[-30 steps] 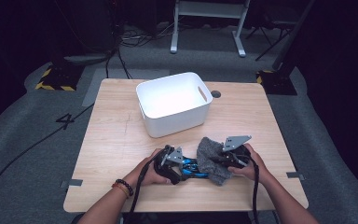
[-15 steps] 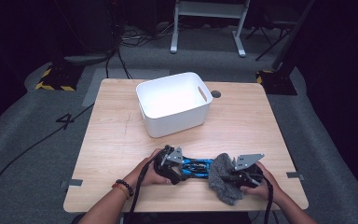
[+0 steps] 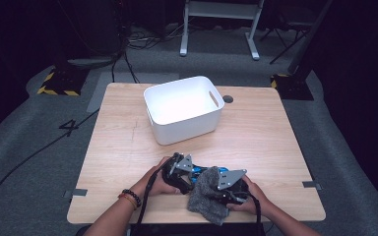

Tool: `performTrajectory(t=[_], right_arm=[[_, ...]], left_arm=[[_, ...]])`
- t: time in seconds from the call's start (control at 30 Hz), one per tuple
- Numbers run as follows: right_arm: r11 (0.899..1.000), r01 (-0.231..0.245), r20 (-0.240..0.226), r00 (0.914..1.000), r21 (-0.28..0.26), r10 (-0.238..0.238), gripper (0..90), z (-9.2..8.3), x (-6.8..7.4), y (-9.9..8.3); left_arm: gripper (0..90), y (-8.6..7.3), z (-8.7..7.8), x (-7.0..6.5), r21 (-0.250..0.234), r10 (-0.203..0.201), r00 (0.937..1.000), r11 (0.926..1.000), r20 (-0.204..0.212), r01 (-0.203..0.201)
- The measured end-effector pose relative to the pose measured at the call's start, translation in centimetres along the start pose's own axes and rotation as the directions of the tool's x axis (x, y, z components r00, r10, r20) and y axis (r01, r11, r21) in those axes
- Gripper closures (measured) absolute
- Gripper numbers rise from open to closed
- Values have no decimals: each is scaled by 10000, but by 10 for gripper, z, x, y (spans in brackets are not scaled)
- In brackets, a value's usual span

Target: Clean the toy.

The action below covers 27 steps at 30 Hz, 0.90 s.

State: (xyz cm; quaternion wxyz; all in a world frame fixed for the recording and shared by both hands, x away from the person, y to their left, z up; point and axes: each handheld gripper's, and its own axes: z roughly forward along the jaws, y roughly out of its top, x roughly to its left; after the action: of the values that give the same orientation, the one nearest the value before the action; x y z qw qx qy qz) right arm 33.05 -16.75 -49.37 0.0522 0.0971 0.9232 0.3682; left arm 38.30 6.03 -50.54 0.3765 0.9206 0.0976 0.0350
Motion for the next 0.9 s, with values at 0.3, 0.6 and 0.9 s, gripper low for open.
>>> performTrajectory(t=[0.3,0.6,0.9], right_arm=[[9971,-757,32,9971,63,757,777,-33,-17,-36],[9688,-2471,1274,9604,-206,2477,780,-63,-74,-69],[9738,-2272,1824,9574,-34,2240,778,-31,-109,-32]], left_arm=[[243,0,0,0,7,-4,10000,10000,29,4],[244,0,0,0,-5,-10,10000,10000,34,10],[244,0,0,1,-9,8,10000,10000,74,-8]])
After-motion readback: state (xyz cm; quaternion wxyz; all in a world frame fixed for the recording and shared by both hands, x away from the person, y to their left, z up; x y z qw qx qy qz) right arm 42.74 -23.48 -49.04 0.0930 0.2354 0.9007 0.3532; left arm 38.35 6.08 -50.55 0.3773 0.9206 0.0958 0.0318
